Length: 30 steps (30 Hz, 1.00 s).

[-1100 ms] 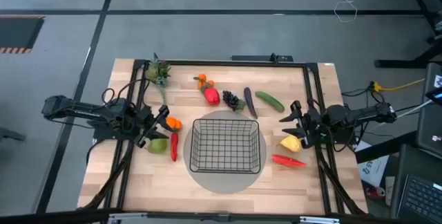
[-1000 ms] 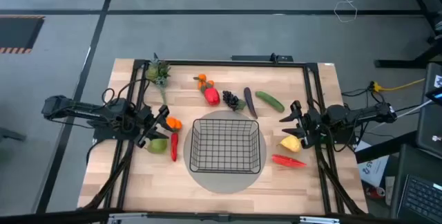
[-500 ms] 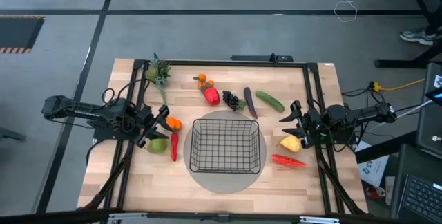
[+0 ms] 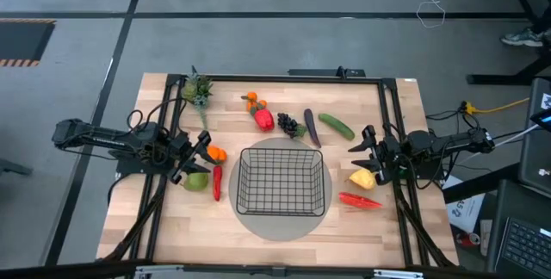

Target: Build produce basket

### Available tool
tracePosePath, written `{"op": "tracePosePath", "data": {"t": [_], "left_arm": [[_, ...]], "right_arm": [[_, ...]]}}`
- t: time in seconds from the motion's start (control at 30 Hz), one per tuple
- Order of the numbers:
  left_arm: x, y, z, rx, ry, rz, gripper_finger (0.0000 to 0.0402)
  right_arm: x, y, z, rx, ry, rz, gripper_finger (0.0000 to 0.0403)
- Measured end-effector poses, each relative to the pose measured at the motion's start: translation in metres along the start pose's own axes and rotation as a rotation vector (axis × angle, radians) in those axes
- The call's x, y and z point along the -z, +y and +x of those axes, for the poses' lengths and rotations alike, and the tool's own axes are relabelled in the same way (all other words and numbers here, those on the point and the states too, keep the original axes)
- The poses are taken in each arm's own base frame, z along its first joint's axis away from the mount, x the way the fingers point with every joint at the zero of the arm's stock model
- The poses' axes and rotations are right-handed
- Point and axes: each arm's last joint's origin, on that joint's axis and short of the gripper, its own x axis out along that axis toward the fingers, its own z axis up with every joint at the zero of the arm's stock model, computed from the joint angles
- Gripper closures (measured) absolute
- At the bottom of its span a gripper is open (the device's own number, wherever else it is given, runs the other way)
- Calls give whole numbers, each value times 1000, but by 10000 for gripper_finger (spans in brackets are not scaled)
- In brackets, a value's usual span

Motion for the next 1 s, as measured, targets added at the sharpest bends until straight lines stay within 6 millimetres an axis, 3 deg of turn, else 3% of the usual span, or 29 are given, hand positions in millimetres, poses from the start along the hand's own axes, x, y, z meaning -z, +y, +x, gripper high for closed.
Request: {"op": "tracePosePath", "data": {"t": [0.5,0.8,1.0], "left_arm": [[0,0,0,0,0,0,268],[0,0,0,0,0,0,268],[0,0,0,0,0,0,268]], "right_arm": [[-4,0,0,-3,-41,55,226],[-14,0,-1,-21,-145,380,226],[-31,0,-5,-81,-327,736,226]]}}
